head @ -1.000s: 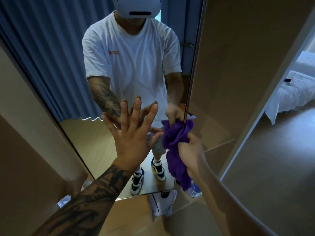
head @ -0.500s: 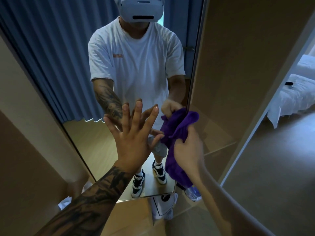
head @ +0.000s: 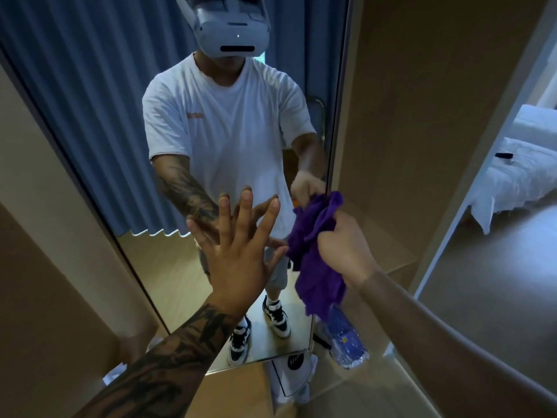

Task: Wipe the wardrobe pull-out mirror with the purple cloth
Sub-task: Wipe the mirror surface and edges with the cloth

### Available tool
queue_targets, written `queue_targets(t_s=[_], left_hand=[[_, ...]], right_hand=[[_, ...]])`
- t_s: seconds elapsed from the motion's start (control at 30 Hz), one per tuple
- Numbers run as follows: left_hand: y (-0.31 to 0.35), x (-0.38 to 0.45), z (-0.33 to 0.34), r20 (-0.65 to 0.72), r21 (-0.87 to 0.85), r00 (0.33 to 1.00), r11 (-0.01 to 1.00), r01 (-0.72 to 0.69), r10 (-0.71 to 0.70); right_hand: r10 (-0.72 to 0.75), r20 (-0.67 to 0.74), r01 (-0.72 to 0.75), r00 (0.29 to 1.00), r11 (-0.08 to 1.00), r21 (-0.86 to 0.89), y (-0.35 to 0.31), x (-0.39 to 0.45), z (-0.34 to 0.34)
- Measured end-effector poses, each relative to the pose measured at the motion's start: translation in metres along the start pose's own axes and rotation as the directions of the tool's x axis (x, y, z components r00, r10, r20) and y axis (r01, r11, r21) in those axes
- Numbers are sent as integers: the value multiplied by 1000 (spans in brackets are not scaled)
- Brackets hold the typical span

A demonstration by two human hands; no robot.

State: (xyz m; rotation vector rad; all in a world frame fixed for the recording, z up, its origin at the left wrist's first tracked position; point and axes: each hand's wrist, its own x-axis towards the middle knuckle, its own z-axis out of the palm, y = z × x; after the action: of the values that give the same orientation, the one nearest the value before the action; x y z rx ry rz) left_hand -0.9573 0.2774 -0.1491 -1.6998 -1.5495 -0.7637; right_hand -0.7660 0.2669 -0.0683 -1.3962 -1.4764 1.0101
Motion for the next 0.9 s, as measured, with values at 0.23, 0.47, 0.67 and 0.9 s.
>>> queue_targets(t_s=[0.23, 0.47, 0.67, 0.9], left_hand=[[-1, 0, 4, -9, -1, 1000, 1000, -1, 1], [-1, 1, 6, -11, 1, 1000, 1000, 2, -2], [-1, 0, 9, -17, 17, 1000, 1000, 7, -7], [-3, -1, 7, -9, 22, 1000, 1000, -11, 12]], right_hand=[[-114, -130, 129, 985, 985, 112, -17, 5, -3], [-54, -116, 78, 992, 976, 206, -26, 19, -10], [22, -96, -1, 995, 976, 218, -3, 2, 4], [-65, -132, 108, 989, 933, 344, -35, 19, -8]])
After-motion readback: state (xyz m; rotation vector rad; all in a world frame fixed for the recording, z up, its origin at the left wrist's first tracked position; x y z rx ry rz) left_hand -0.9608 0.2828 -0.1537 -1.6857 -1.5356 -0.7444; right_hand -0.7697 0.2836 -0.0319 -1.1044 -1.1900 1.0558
